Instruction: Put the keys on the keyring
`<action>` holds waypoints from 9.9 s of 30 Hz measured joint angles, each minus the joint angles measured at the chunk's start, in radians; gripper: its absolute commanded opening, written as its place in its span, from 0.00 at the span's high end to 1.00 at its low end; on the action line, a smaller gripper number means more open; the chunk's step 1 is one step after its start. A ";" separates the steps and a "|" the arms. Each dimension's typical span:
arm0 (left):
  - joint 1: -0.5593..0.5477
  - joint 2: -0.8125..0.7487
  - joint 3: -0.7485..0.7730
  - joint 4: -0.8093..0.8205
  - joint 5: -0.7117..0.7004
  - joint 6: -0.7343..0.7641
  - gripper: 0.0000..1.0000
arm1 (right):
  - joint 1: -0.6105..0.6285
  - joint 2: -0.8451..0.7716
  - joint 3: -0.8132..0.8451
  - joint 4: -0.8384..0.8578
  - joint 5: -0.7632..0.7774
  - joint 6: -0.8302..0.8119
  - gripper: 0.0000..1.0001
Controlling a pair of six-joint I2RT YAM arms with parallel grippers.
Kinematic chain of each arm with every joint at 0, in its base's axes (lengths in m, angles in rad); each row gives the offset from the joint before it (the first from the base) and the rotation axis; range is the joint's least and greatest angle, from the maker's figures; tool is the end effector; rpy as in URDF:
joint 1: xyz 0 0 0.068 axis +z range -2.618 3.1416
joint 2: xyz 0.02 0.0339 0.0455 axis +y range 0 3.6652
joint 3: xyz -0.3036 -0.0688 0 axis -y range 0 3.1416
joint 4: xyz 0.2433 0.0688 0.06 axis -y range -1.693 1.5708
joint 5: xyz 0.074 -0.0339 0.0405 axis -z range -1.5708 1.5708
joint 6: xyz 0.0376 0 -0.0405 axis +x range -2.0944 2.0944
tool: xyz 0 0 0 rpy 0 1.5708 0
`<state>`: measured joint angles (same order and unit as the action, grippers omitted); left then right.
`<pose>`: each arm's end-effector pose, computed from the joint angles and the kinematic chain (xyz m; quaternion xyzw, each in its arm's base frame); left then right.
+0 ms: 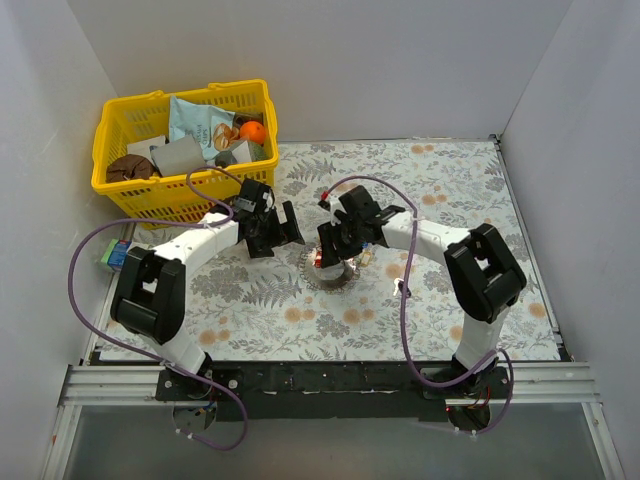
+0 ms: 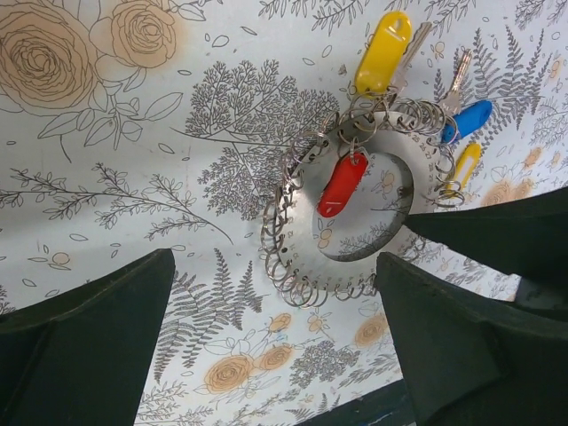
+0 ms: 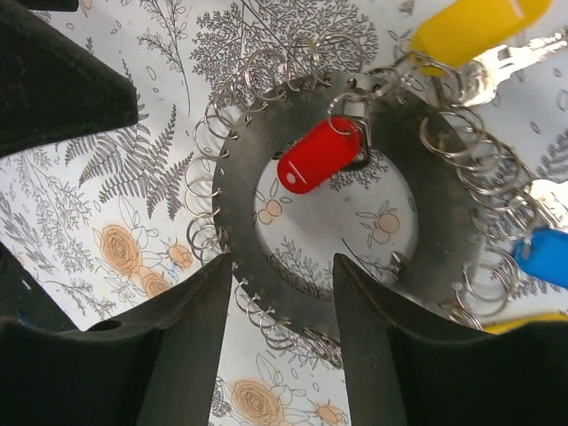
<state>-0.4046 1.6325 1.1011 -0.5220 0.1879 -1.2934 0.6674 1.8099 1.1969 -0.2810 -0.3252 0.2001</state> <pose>0.3040 -0.1378 0.2485 -0.3921 0.8793 -0.2511 0.1002 0.3021 0.2534 0.2321 -0.2678 0.8931 0.2762 0.2331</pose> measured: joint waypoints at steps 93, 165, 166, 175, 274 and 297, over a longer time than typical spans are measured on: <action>-0.023 0.028 -0.040 0.055 0.111 0.058 0.22 | -0.078 -0.021 0.100 -0.091 -0.106 0.040 0.38; 0.204 -0.115 -0.190 0.116 0.300 0.012 0.20 | 0.087 0.407 0.522 -0.324 -0.017 -0.101 0.75; 0.204 -0.115 -0.190 0.116 0.300 0.014 0.20 | 0.087 0.407 0.522 -0.324 -0.017 -0.103 0.79; 0.204 -0.115 -0.190 0.115 0.299 0.016 0.20 | 0.087 0.409 0.522 -0.321 -0.044 -0.102 0.99; -0.182 0.023 -0.197 0.105 0.028 -0.079 0.66 | 0.020 -0.223 -0.209 0.124 -0.134 -0.001 0.43; -0.186 0.120 -0.012 0.058 -0.109 0.048 0.26 | 0.020 -0.211 -0.209 0.097 -0.123 -0.018 0.44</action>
<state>-0.5903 1.7523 1.0889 -0.4637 0.0784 -1.2449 0.6872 1.5993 0.9878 -0.1841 -0.4480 0.1818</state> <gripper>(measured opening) 0.700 0.565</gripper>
